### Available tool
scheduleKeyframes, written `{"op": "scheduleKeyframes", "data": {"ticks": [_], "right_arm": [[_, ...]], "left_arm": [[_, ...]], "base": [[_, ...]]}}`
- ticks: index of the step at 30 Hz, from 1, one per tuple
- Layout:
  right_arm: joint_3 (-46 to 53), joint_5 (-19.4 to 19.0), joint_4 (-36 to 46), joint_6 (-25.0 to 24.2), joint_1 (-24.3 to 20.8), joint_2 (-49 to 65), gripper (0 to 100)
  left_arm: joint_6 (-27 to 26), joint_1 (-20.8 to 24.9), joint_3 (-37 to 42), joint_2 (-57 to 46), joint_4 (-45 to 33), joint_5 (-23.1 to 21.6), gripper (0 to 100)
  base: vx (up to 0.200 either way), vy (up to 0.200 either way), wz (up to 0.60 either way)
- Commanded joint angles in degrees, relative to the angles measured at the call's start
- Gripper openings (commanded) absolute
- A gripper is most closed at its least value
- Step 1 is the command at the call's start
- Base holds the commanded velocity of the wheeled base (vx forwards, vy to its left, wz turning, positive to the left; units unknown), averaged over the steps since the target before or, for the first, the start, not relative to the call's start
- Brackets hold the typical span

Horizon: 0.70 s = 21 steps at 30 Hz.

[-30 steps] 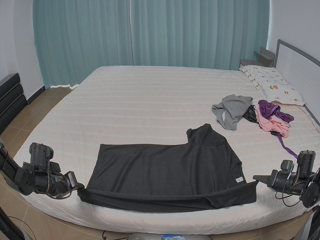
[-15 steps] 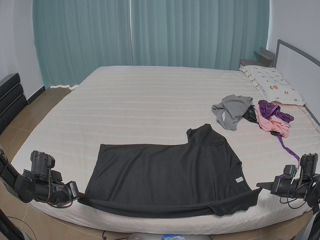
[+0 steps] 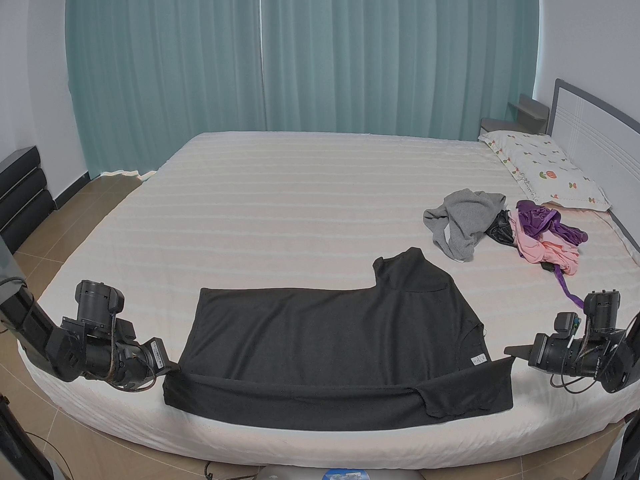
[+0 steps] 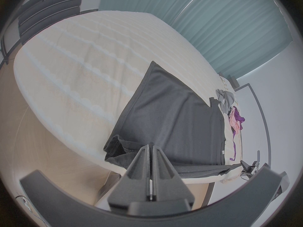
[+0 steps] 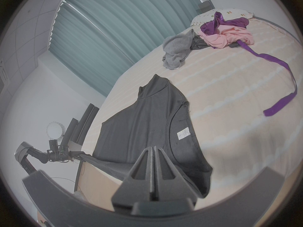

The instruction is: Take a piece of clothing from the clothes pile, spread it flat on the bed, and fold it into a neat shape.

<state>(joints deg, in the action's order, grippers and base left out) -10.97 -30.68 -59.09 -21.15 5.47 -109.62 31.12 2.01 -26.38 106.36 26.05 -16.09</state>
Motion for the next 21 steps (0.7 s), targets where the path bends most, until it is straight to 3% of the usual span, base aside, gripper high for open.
{"op": "scheduleKeyframes", "data": {"ticks": [1, 10, 21], "right_arm": [[-3.8, 0.5, 0.1, 0.0, -1.1, -6.7, 0], [-9.9, 3.0, 0.1, 0.0, -2.0, -14.7, 0], [-15.1, 3.8, 5.6, 0.0, -3.0, -16.2, 0]], "left_arm": [[0.1, 0.0, -2.8, 5.8, 0.1, 0.1, 0], [1.0, 0.1, -8.9, 12.7, 0.1, 0.4, 0], [1.2, 0.2, -13.0, 18.5, 0.1, 4.6, 0]], "base": [[0.000, 0.000, 0.00], [0.000, 0.000, 0.00], [0.000, 0.000, 0.00]]}}
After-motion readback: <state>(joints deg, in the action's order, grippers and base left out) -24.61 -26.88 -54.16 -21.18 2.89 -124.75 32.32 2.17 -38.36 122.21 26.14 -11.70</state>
